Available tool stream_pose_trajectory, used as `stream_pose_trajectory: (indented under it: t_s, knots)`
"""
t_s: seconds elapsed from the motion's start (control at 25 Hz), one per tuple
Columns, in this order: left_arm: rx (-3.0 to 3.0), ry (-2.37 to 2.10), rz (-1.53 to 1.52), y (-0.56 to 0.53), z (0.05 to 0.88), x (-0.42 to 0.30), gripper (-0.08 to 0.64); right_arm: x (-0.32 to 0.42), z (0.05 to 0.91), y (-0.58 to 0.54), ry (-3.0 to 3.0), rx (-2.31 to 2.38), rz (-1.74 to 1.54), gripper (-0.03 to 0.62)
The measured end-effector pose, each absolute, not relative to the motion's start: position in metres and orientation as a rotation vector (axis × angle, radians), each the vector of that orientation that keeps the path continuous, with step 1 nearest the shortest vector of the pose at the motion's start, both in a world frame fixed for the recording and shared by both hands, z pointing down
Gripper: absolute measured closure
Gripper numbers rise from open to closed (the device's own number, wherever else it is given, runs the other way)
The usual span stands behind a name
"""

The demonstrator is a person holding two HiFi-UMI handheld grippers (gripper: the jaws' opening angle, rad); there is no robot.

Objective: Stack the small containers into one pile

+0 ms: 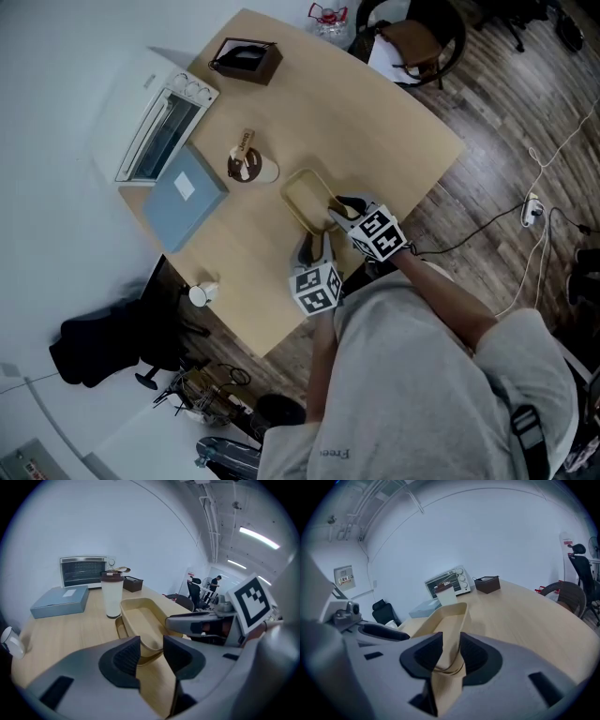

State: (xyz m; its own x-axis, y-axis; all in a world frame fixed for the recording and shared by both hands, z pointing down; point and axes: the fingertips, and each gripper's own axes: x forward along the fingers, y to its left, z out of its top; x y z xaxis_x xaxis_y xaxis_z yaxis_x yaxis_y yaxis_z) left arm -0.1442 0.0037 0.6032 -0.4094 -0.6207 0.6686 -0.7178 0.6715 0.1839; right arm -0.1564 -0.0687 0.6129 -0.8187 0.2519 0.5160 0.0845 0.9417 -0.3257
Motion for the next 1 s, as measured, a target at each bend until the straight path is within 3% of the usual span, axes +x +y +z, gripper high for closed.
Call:
stream_pose_trajectory:
  t_s: [1.0]
  knots:
    - [0.982,-2.074,0.178,0.020,0.633,-0.152,0.416,-0.166,0.639,-0.055,-2.452,-0.268,0.405,0.474]
